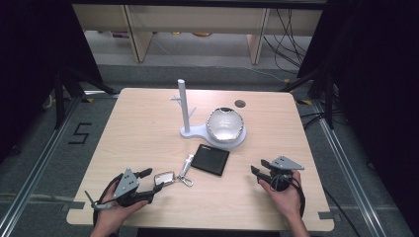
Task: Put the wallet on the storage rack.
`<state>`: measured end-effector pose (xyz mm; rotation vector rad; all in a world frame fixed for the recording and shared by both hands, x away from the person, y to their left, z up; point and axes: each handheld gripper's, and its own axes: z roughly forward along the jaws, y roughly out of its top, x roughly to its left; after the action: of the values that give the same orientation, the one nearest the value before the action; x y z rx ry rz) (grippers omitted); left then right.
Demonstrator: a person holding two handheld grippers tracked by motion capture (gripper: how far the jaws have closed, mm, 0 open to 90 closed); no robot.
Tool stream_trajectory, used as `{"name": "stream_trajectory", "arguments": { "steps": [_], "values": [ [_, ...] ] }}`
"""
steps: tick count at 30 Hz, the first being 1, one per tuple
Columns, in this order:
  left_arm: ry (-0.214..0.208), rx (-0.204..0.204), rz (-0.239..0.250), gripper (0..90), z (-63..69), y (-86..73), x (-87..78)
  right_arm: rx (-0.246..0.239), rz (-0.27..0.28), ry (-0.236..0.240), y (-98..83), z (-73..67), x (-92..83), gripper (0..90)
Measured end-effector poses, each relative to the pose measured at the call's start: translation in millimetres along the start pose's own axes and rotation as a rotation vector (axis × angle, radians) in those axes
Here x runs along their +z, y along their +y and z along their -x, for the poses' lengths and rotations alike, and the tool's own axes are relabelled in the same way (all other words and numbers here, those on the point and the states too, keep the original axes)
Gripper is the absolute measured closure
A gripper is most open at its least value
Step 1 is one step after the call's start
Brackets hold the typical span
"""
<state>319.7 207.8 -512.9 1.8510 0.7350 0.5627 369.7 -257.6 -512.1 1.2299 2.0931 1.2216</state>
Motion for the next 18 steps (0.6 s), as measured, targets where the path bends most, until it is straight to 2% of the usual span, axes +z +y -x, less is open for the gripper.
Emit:
{"name": "stream_trajectory", "arguments": {
  "steps": [1, 3, 6, 7, 8, 9, 10, 11, 13, 14, 16, 17, 18],
  "values": [
    [-0.022, 0.024, -0.009, 33.8, 0.6, 2.8, 2.6, 0.0, -0.004, -0.002, 0.0, 0.5, -0.8, 49.6],
    [-0.03, 0.077, -0.011, 34.1, 3.2, 7.9, 8.0, 0.014, -0.014, 0.008, 0.2, 0.4, -1.2, 49.5],
    [-0.058, 0.096, -0.04, 34.3, 6.6, 13.5, 13.9, 0.002, -0.002, -0.001, 0.2, 1.3, -0.2, 49.5],
    [-0.074, 0.108, -0.054, 34.7, 7.6, 16.5, 17.0, 0.038, -0.012, 0.012, 0.1, -0.1, -0.5, 49.5],
    [-0.074, 0.108, -0.054, 35.0, 7.6, 16.5, 17.0, 0.038, -0.012, 0.012, 0.1, -0.1, -0.5, 49.5],
    [-0.087, 0.128, -0.06, 35.0, 7.9, 18.8, 19.1, 0.019, -0.014, 0.007, 0.6, 1.3, -0.6, 49.5],
    [-0.094, 0.145, -0.073, 35.5, 8.3, 20.9, 20.3, 0.026, -0.019, 0.007, 1.0, 0.2, -0.9, 49.4],
    [-0.108, 0.163, -0.082, 35.7, 8.3, 23.1, 22.3, -0.009, -0.021, 0.007, 2.1, 2.4, -0.9, 49.4],
    [-0.137, 0.197, -0.107, 36.4, 8.2, 27.9, 26.3, 0.006, -0.024, 0.0, 2.8, -1.0, -1.6, 49.2],
    [-0.154, 0.211, -0.116, 36.8, 8.1, 30.1, 29.1, 0.008, -0.037, 0.014, 3.7, -1.8, -1.8, 49.2],
    [-0.188, 0.248, -0.145, 37.7, 7.8, 35.7, 35.9, -0.005, -0.017, 0.004, 4.1, -2.9, -0.4, 49.3],
    [-0.195, 0.266, -0.155, 38.6, 7.7, 37.7, 37.9, 0.008, -0.03, 0.022, 4.7, -4.7, -0.7, 49.3],
    [-0.209, 0.288, -0.167, 39.1, 7.3, 40.2, 41.1, -0.016, -0.024, 0.024, 5.2, -3.2, 0.0, 49.3]
  ]
}}
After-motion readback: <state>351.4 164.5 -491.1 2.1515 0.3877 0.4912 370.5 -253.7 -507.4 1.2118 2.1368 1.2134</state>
